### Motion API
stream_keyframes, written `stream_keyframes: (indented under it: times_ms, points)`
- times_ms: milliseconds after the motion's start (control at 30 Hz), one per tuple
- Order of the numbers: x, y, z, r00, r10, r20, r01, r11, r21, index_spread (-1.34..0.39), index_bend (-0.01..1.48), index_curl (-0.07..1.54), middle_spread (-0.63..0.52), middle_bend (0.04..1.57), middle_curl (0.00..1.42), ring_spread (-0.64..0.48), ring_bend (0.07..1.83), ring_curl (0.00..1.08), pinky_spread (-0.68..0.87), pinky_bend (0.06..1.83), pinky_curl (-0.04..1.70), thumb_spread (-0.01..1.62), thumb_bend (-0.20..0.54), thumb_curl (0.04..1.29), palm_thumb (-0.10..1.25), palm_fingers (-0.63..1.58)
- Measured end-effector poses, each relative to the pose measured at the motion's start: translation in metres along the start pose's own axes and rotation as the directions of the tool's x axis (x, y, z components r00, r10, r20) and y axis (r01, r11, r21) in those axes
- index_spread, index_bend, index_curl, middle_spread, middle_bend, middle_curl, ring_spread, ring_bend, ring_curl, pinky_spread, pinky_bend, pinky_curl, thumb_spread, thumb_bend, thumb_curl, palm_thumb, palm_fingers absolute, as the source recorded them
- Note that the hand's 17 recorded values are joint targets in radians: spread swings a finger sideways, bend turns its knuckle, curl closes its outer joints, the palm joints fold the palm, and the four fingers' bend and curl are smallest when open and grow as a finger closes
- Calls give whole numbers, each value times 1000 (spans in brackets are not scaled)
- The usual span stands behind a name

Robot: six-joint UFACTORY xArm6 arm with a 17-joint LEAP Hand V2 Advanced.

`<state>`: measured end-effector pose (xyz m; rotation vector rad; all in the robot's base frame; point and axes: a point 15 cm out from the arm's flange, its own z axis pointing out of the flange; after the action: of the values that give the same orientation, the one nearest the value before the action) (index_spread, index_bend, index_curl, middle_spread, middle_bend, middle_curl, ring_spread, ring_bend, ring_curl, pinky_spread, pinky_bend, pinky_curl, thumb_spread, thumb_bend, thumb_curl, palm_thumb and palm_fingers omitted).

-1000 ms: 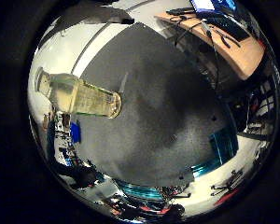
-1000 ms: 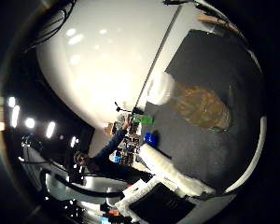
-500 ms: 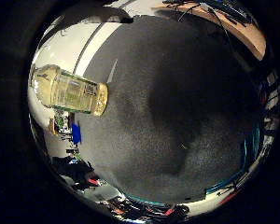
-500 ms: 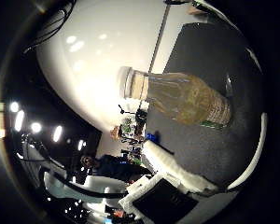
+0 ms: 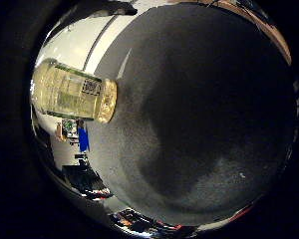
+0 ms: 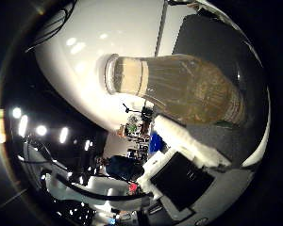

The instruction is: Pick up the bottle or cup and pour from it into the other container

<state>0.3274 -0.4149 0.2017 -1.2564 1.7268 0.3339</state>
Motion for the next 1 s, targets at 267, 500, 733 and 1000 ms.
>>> stream_keyframes:
  times_ms: [267, 500, 733, 1000]
  points:
    - [-30, 11, 29, 997, -7, 75, 17, 990, -137, -277, 196, 380, -153, 570, 440, -166, 936, 296, -95, 889, -12, 917, -23, 428, 800, 677]
    - [-39, 27, 50, 999, -16, 49, 30, 955, -296, -306, 198, 433, -188, 631, 493, -201, 1024, 338, -276, 1083, -4, 905, -27, 457, 808, 811]
    - [-44, 30, 59, 998, -17, 52, 34, 939, -342, -373, 208, 522, -223, 701, 568, -227, 1052, 392, -433, 1198, 23, 864, -28, 483, 832, 1060]
    - [-52, 28, 59, 998, -26, 55, 43, 936, -350, -426, 377, 709, -220, 850, 669, -214, 1126, 468, -448, 1244, 143, 788, -27, 522, 863, 1191]
